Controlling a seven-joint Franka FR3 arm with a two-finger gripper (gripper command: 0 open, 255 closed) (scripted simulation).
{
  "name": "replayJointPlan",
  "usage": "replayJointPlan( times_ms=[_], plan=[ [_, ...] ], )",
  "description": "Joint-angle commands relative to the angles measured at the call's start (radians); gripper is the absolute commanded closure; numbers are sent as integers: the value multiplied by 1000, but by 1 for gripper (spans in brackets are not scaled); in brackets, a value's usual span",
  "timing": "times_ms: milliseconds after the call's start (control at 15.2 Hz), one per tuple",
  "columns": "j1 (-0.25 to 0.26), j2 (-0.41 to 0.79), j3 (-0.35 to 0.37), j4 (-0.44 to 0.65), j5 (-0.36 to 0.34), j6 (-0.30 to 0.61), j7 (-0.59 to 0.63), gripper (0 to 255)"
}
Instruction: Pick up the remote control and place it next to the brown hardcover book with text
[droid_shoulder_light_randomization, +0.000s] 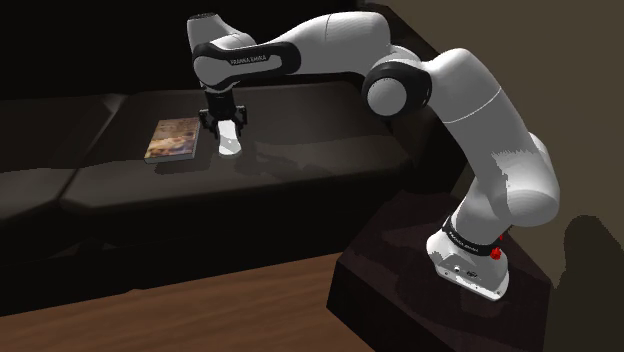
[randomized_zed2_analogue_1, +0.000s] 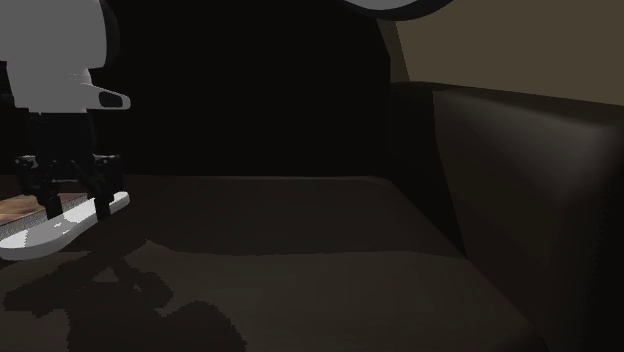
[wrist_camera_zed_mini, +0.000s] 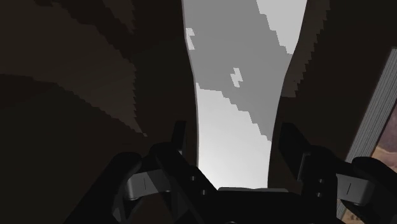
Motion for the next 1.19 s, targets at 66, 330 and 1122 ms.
replayJointPlan(
  times_ms=[66, 330, 1122],
  plan=[
    [0, 0, 0, 0, 0, 0, 0, 0],
    [0, 0, 0, 0, 0, 0, 0, 0],
    [7, 13, 0, 151, 1, -137, -4, 0]
  ],
)
